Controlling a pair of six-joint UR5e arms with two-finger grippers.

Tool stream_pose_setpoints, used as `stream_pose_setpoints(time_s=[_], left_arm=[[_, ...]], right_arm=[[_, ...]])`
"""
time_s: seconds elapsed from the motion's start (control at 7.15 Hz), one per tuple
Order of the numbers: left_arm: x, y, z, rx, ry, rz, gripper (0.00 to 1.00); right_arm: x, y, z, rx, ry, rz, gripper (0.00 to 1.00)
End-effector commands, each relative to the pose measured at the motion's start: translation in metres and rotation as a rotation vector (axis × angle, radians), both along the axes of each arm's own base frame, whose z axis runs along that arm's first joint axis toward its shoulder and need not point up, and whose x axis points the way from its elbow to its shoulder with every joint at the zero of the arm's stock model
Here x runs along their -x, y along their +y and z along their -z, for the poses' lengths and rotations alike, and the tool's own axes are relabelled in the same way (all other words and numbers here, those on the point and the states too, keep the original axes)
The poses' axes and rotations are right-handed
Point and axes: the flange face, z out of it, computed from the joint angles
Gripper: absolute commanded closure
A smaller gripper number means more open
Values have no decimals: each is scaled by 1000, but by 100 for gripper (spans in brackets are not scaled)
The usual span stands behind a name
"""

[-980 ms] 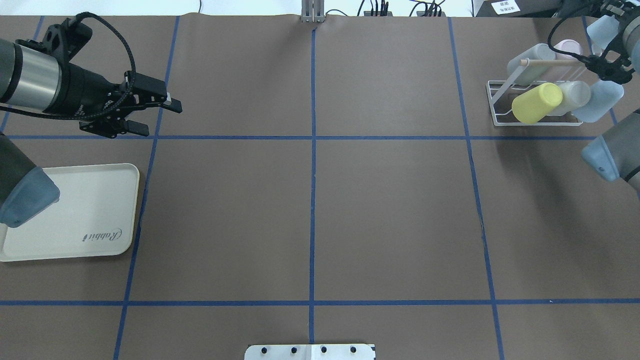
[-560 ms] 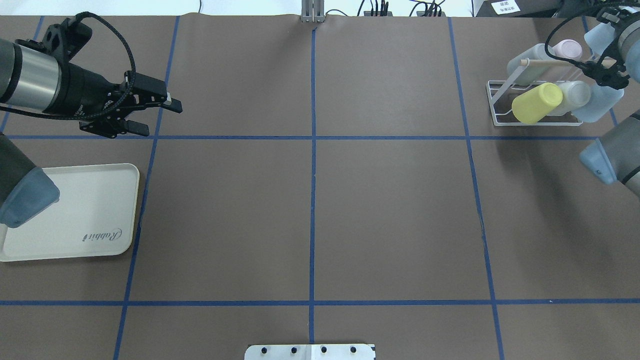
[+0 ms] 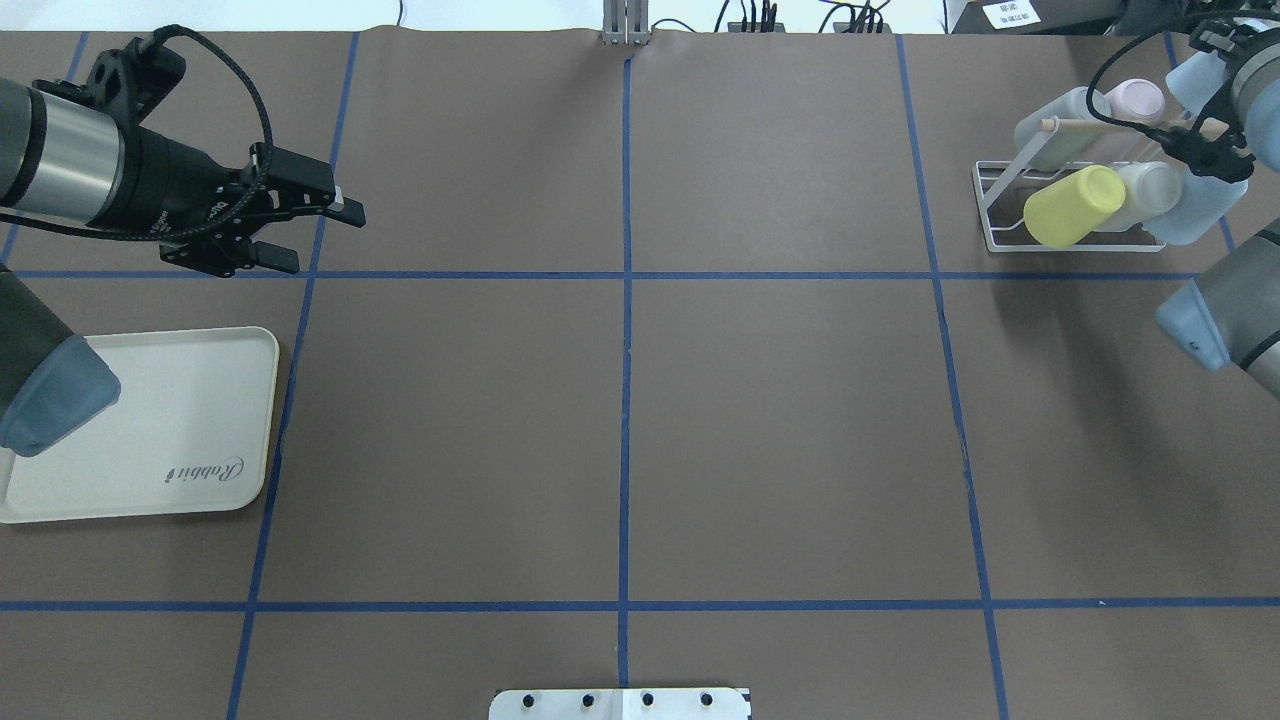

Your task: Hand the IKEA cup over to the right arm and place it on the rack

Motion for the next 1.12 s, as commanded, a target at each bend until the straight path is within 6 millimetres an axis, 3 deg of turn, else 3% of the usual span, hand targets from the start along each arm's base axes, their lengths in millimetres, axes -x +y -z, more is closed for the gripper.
stream_pose_setpoints(time_s=[0.0, 0.28, 0.56, 0.7, 0.98], left_arm=[[0, 0, 0, -1, -1, 1, 0], [0, 0, 0, -1, -1, 1, 0], [-1, 0, -1, 1, -1, 1, 0], [-1, 0, -1, 1, -1, 1, 0], [-1, 0, -1, 1, -1, 1, 0]], right_arm=[[4, 0, -3, 3, 3, 6, 36], [4, 0, -3, 4, 3, 6, 25], [4, 0, -2, 2, 2, 6, 24], [4, 0, 0, -2, -4, 3, 3], [5, -3, 15, -36, -33, -6, 1]])
